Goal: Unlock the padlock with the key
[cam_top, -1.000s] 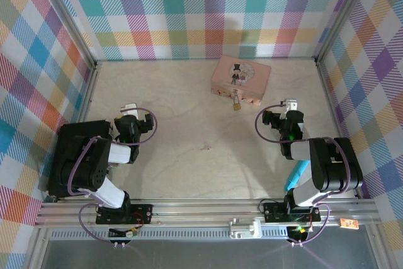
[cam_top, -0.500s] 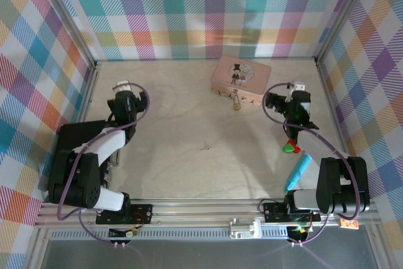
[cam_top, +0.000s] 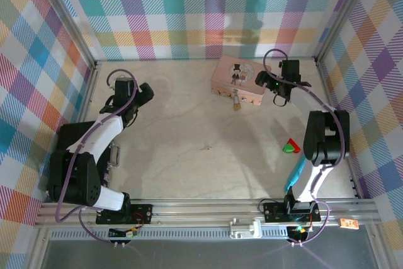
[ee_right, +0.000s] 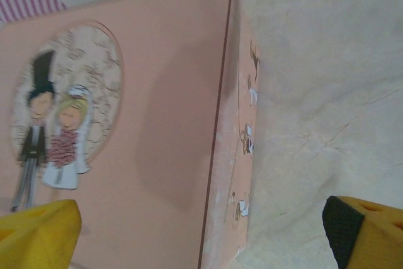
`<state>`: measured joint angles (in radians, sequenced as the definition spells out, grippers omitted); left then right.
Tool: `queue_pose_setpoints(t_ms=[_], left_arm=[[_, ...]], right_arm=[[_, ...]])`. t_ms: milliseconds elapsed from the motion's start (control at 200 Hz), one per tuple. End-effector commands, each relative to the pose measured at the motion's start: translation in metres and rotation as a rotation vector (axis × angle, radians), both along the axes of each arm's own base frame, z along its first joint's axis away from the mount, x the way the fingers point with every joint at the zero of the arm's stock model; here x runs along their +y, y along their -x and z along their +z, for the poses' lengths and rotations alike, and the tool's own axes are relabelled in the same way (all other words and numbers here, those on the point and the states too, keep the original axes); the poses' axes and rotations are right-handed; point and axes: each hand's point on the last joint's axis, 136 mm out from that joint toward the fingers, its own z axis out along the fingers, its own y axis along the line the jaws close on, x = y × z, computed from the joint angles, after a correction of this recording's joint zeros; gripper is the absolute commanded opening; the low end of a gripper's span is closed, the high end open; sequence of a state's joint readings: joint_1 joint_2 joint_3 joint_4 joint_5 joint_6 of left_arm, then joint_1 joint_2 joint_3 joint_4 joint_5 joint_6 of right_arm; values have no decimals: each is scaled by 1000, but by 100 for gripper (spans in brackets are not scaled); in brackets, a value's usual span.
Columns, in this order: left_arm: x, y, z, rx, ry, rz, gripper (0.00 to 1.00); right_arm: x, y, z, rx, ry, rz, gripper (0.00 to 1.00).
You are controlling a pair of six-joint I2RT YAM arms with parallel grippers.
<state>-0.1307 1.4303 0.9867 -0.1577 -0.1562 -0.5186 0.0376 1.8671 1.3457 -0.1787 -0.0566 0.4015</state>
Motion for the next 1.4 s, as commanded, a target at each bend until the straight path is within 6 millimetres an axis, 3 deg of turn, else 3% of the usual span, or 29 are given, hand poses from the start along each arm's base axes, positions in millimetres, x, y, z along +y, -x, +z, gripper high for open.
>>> queue_pose_setpoints(t_ms=[0, 240, 435, 575, 735, 960, 1125, 1270, 1395], left_arm=[[-31, 13, -14, 82, 150, -77, 100], [-80, 36, -51, 115, 204, -153, 100], [-111, 33, -44, 108, 216, -225, 100], [-123, 34, -37, 89, 218, -248, 100], [-124, 42, -34, 86, 214, -249, 100], [-125, 61, -30, 96, 220, -262, 100], [-127, 69, -28, 87, 223, -263, 100], [-131, 72, -28, 81, 226, -268, 100], [-129, 70, -24, 55, 234, -246, 100]], right_arm=[[14, -7, -12, 62, -63, 62, 99], [41, -24, -35, 82, -115, 205, 87], [69, -17, -58, 171, -70, 323, 73], [96, -6, -63, 206, 5, 430, 69], [131, 13, -72, 237, 107, 547, 66], [184, 28, -74, 244, 65, 636, 64], [212, 16, -53, 190, 48, 670, 66], [210, 10, 3, 107, 88, 676, 77], [200, 33, 46, 57, 90, 669, 79]])
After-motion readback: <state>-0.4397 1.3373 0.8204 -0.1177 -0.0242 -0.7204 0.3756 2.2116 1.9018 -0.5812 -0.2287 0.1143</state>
